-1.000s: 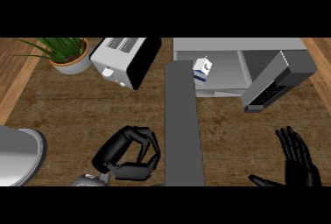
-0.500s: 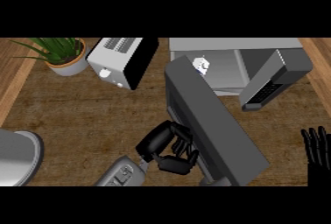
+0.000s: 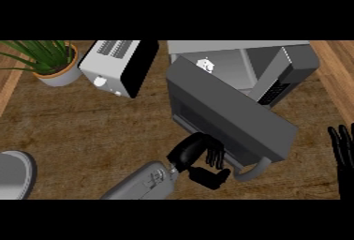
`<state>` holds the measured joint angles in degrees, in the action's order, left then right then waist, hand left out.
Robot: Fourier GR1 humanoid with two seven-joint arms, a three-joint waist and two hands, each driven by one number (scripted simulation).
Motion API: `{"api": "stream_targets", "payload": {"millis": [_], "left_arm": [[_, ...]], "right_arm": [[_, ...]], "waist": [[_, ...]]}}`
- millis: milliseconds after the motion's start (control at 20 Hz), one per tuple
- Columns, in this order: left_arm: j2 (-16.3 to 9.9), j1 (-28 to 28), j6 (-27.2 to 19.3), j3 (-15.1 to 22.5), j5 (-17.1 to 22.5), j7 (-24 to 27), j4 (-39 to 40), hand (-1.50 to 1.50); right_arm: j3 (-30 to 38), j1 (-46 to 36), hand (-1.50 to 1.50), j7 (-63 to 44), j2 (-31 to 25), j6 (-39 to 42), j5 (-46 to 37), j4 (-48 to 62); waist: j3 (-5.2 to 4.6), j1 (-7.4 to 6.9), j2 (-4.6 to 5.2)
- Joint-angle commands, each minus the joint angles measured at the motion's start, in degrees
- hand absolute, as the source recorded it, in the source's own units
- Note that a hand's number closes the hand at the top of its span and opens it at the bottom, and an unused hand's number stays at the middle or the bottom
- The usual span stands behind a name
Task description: Pick up the milk, place it into the microwave and close the microwave
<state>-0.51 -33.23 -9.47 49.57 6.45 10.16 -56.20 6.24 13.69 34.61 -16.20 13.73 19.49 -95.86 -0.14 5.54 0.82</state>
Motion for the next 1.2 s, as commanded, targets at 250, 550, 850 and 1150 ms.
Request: {"api": "stream_targets", "payload": {"millis": [250,550,850,1150], "left_arm": [[0.49,-7.75,-6.42,2.61,13.09,3.49,1.14,1.5],[0.5,-12.89,-8.75,0.46,19.7,7.21,1.3,1.5],[0.51,-18.7,-10.63,-0.88,23.67,7.78,4.52,1.5],[0.51,-23.1,-11.42,-1.71,27.14,7.88,8.2,1.5]], "right_arm": [[-1.89,-4.96,-1.5,-5.23,-2.97,3.87,3.71,-6.32],[-3.1,-5.82,-1.5,-6.83,-4.77,6.21,4.58,-9.0],[-2.89,-7.2,-1.5,-8.64,-5.6,6.21,5.96,-10.93],[-2.64,-7.94,-1.5,-11.07,-7.86,8.08,8.42,-12.29]], "waist": [[-0.26,5.44,1.39],[-0.25,8.93,1.85],[-0.14,12.37,2.58],[-0.01,14.76,3.42]]}}
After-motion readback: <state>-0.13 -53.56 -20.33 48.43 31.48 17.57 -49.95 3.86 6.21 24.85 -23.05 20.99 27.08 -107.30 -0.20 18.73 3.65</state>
